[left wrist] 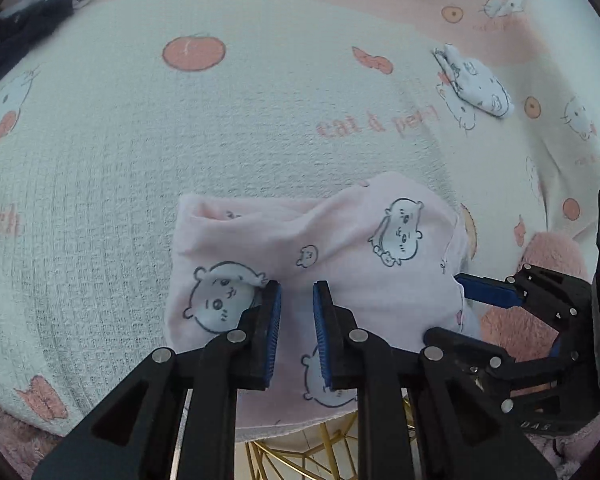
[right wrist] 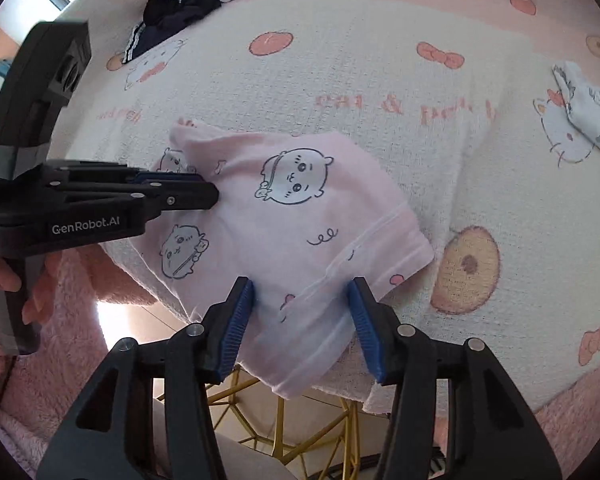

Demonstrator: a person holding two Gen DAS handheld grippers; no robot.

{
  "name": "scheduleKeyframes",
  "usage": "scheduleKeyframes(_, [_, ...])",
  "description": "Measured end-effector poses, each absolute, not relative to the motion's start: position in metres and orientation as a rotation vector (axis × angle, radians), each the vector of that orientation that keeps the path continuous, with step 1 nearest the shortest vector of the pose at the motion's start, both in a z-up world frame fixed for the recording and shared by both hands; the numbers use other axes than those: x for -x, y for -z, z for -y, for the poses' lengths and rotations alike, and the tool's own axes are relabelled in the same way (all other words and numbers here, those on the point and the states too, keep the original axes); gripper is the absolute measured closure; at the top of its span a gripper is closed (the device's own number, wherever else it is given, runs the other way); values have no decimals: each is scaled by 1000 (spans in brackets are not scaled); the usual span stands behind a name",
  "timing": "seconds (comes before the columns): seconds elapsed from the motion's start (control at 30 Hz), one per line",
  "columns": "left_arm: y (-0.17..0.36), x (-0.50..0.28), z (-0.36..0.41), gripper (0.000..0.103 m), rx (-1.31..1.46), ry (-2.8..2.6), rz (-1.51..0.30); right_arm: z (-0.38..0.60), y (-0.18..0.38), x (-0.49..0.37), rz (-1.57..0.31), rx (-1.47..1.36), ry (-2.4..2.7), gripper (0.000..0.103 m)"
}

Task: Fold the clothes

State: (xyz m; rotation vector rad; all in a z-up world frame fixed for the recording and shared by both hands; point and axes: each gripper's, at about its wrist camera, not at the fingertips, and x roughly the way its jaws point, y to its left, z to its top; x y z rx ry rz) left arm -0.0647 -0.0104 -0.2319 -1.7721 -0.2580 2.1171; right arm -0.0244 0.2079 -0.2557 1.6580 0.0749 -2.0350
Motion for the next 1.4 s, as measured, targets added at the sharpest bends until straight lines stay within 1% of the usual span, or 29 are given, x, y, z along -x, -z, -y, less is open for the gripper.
scheduleKeyframes(0.03, [234,63,19,90,1788,-2119,291,-216,258,27,-26,-1677,2027,52])
scheduleKeyframes(0.07, [236,62,26,93,1808,-2121,317,-222,261,30,15,-1700,2015,47])
scheduleKeyframes(0.1, [239,61,33,95,1826,-2122,350,-228,264,32,54,-1721,2000,45])
scheduleKeyframes(0.17, [239,58,48,95,1831,-2127,418,-239,268,34,132,-1749,1969,41])
scheduleKeyframes(0.27, [235,53,62,95,1842,-2188,416,-250,265,32,202,-1746,1981,41])
scheduleKeyframes(0.33, [231,50,71,92,1829,-2209,454,-257,261,31,240,-1736,1998,41])
scheduleKeyframes(0.37, [231,49,77,89,1822,-2199,496,-259,261,30,258,-1735,2002,38])
scheduleKeyframes(0.4, [232,48,83,79,1818,-2196,522,-258,263,31,272,-1741,2000,37])
scheduleKeyframes(0.43, [232,47,87,58,1815,-2197,543,-257,265,32,287,-1750,1993,36])
scheduleKeyframes(0.47, [233,46,90,49,1817,-2205,554,-257,268,32,303,-1761,1977,35])
scheduleKeyframes(0.5, [234,45,92,45,1820,-2210,565,-256,271,33,318,-1769,1964,35])
scheduleKeyframes(0.63, [243,42,93,45,1828,-2162,597,-243,279,32,335,-1775,1909,35])
scheduleKeyframes(0.7, [246,42,92,45,1830,-2151,595,-234,285,32,324,-1782,1887,33])
scheduleKeyframes(0.77, [245,43,90,45,1818,-2144,613,-233,288,33,346,-1778,1891,28])
scheduleKeyframes(0.83, [245,43,88,45,1809,-2124,626,-231,289,33,356,-1771,1893,27])
scheduleKeyframes(0.87, [245,43,86,45,1805,-2110,624,-231,288,33,348,-1761,1893,34])
scheduleKeyframes(0.9, [245,42,82,52,1810,-2107,605,-230,286,32,347,-1746,1891,43])
scheduleKeyframes(0.93, [245,42,78,67,1818,-2109,579,-230,284,31,352,-1737,1892,49])
scheduleKeyframes(0.97, [245,41,76,74,1830,-2123,549,-231,283,30,356,-1730,1895,53])
scheduleKeyframes(1.0, [246,41,75,77,1834,-2132,544,-232,282,29,359,-1728,1898,53])
scheduleKeyframes(1.07, [248,42,77,78,1830,-2127,591,-233,284,30,373,-1732,1898,52])
scheduleKeyframes(1.1, [249,42,80,78,1829,-2121,622,-233,285,31,380,-1737,1896,49])
scheduleKeyframes(1.13, [251,42,82,77,1828,-2113,658,-231,287,31,383,-1743,1892,43])
scheduleKeyframes(1.17, [253,43,85,76,1828,-2103,683,-229,287,32,367,-1744,1893,42])
scheduleKeyframes(1.2, [253,43,84,73,1826,-2094,680,-225,285,31,332,-1741,1904,44])
scheduleKeyframes(1.23, [252,43,83,70,1824,-2085,667,-222,282,30,294,-1733,1915,48])
scheduleKeyframes(1.27, [251,44,80,70,1829,-2085,641,-221,280,29,275,-1727,1926,53])
scheduleKeyframes(1.3, [249,45,77,70,1836,-2095,621,-222,279,29,278,-1726,1933,54])
scheduleKeyframes(1.4, [239,42,68,85,1827,-2136,572,-232,273,30,336,-1735,1942,63])
